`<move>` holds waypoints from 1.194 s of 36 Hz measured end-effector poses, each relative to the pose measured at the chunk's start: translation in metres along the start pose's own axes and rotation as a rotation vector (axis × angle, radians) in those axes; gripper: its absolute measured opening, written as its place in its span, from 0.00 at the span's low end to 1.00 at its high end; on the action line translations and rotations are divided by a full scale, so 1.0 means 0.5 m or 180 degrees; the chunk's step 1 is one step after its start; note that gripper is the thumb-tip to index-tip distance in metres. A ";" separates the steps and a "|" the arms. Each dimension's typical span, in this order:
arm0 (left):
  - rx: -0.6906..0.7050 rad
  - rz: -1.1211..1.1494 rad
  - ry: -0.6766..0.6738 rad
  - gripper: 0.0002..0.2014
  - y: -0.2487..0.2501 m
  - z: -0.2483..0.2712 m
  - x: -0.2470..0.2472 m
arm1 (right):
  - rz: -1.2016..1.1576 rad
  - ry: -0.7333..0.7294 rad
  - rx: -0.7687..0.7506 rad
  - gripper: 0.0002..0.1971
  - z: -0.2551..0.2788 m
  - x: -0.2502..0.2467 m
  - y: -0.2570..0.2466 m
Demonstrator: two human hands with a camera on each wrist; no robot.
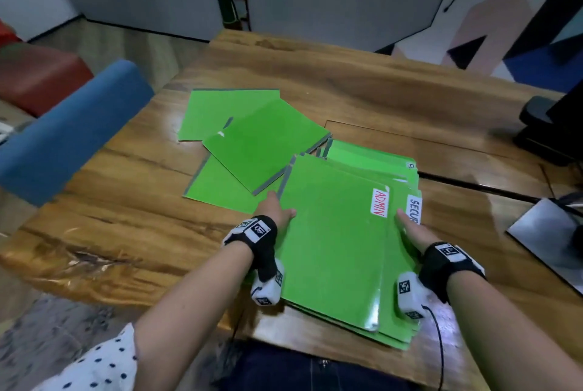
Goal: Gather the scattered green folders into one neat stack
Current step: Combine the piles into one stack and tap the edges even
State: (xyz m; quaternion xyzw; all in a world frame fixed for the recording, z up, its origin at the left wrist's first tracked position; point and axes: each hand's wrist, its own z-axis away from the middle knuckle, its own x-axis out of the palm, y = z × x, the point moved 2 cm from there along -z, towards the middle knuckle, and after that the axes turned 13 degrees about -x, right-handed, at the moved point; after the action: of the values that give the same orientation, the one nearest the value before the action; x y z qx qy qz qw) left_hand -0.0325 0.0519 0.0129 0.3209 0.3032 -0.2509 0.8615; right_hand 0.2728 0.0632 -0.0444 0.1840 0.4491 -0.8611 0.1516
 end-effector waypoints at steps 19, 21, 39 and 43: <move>0.0247 -0.1406 0.0059 0.34 0.074 -0.105 -0.051 | 0.0336 0.0200 0.0290 0.41 -0.020 0.013 0.011; 0.0077 -0.1857 0.0339 0.39 0.037 -0.154 -0.062 | 0.0318 0.0171 0.0320 0.43 -0.014 0.016 0.017; 0.0774 -0.2469 0.0811 0.30 -0.088 -0.066 -0.003 | 0.0415 -0.0006 0.0363 0.44 -0.009 0.015 -0.006; 0.0271 -0.2125 0.0323 0.56 -0.090 -0.106 -0.005 | 0.0448 0.0003 0.0385 0.43 -0.007 0.013 -0.004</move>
State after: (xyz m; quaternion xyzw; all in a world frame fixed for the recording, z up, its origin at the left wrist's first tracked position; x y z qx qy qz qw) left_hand -0.0814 0.0599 -0.0356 0.2516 0.4232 -0.5152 0.7015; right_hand 0.2668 0.0666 -0.0478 0.2243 0.3823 -0.8738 0.2001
